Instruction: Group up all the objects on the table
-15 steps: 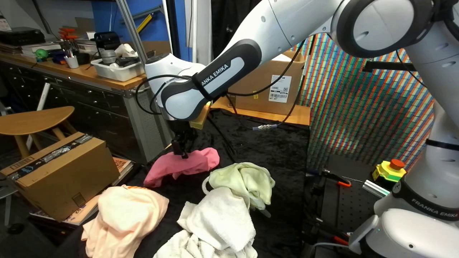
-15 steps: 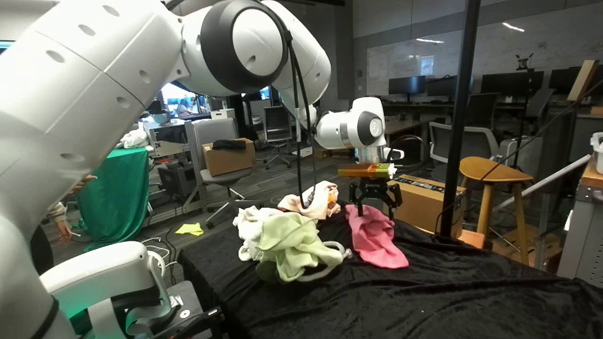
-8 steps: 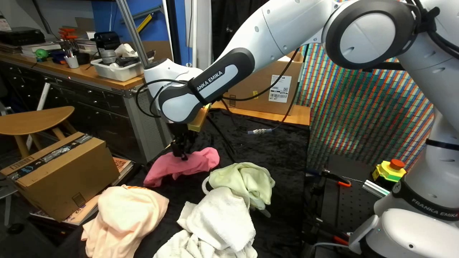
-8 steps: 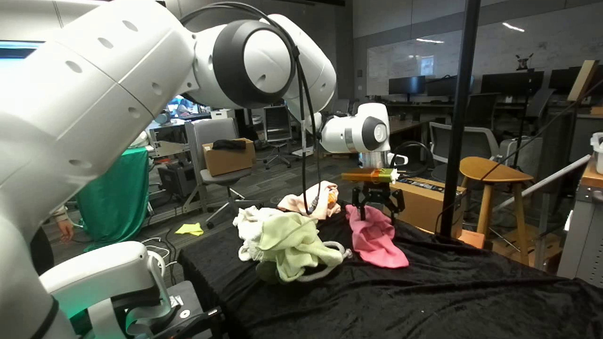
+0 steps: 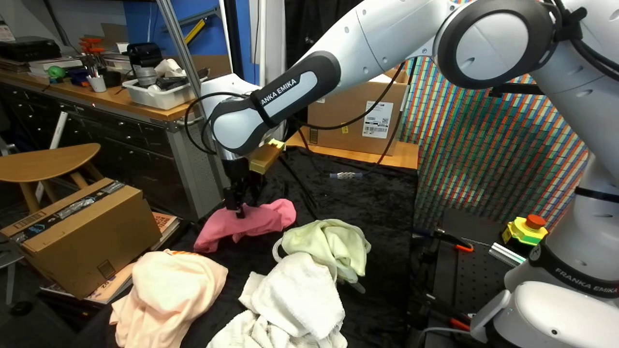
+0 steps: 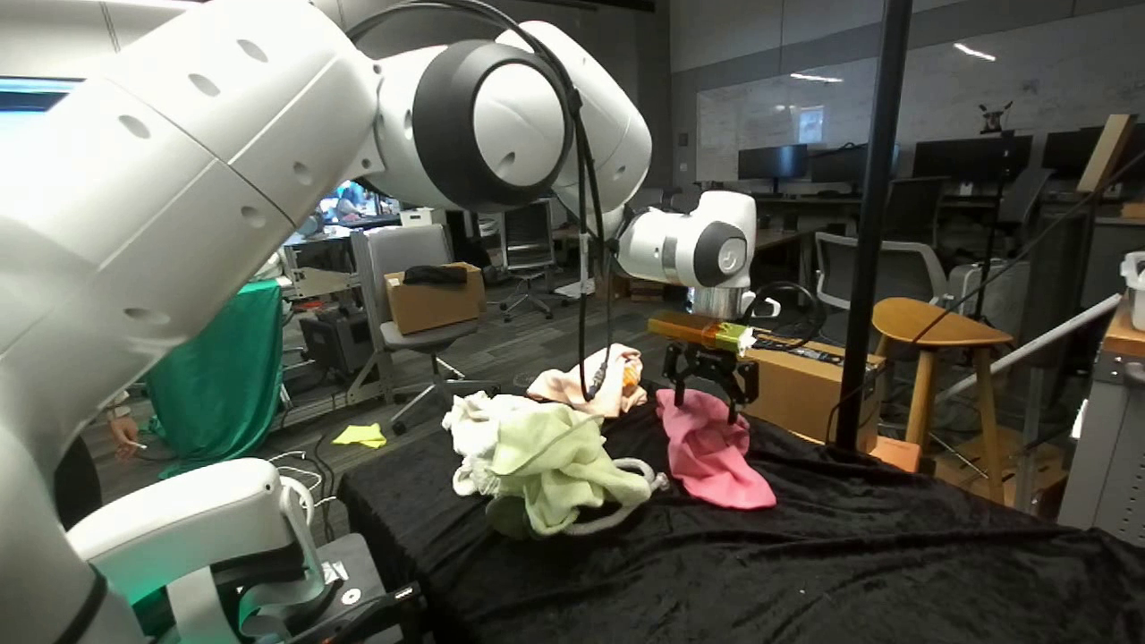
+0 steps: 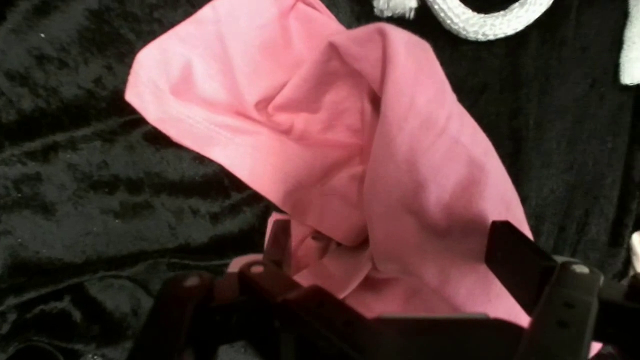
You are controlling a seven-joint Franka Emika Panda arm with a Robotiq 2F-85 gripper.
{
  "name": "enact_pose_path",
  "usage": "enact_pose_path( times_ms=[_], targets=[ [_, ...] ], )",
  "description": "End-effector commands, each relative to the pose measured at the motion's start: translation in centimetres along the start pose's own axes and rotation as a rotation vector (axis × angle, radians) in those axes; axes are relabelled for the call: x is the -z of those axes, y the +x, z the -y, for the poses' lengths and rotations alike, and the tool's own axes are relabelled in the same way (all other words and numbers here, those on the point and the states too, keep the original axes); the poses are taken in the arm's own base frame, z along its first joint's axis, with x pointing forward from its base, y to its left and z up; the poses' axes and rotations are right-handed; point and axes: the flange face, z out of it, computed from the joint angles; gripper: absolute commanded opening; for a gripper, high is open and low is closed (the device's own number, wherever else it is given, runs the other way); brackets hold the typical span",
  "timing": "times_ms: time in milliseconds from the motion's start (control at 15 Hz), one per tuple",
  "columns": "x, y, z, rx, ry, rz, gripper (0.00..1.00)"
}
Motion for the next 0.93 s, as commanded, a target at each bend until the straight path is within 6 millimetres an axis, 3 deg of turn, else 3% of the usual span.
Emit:
enact_pose_path(
  times_ms=[0, 533, 600, 667, 867],
  targets=[
    [-0.9, 0.4, -0.7, -0.003, 0.081, 0.008, 1.0],
    [-3.1, -0.1, 0.3, 0.022, 0.135, 0.053, 1.0],
    [-3.1, -0.1, 0.5, 0.026, 0.133, 0.058, 0.93],
    [-3.2, -0.2, 0.6, 0.028, 0.134, 0.062, 0.73],
    [-3.0, -0.4, 0.5, 0.029, 0.13, 0.068, 0.62]
  ],
)
